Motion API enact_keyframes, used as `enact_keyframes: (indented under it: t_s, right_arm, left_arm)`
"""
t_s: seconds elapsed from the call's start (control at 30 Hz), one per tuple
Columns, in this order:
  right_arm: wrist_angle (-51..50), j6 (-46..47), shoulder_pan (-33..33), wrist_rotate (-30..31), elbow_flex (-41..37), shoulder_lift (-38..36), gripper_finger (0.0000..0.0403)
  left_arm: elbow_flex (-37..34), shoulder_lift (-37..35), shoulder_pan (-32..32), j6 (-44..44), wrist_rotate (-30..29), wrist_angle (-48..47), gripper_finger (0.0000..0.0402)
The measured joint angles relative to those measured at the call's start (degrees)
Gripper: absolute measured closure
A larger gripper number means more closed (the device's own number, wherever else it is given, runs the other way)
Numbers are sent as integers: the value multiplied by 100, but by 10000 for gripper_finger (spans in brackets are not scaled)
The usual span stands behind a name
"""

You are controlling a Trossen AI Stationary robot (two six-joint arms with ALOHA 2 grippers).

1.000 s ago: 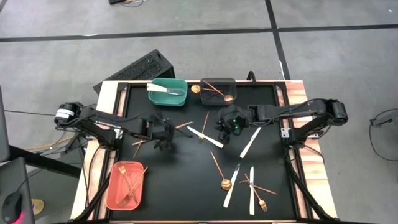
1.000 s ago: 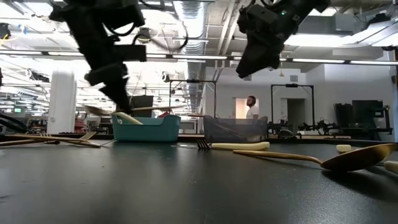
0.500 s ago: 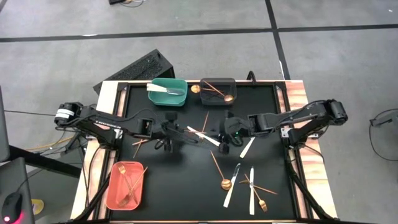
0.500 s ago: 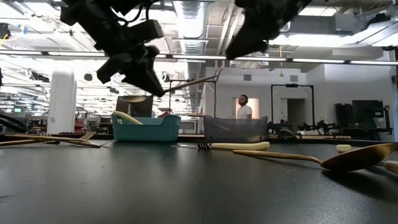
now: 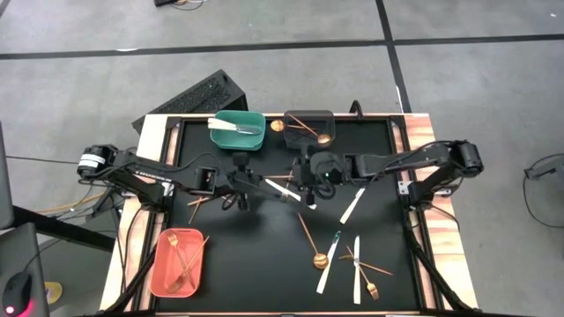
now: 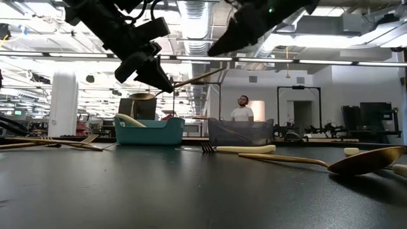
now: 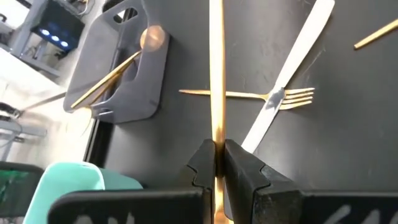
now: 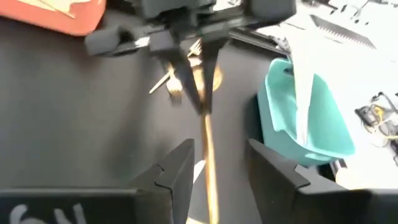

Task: Sort silverware by color (type)
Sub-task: Put the gold spoon into the black bin

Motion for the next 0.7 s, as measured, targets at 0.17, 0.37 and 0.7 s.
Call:
enact_keyframes:
  t_s: [0.17,0.37,0.7]
  right_arm:
    - [-41,-225,-194,-291,1,254,211]
    - [-84,-357,-373,-564,-22,589,217]
    - [90,-12,-450,-611,-13,630,280]
  left_arm:
    - [0,0,-35,-230,4,3,397]
    - [0,0,-59,-232,54,-60,397]
    - [0,-2,-59,-218,58,-118,397]
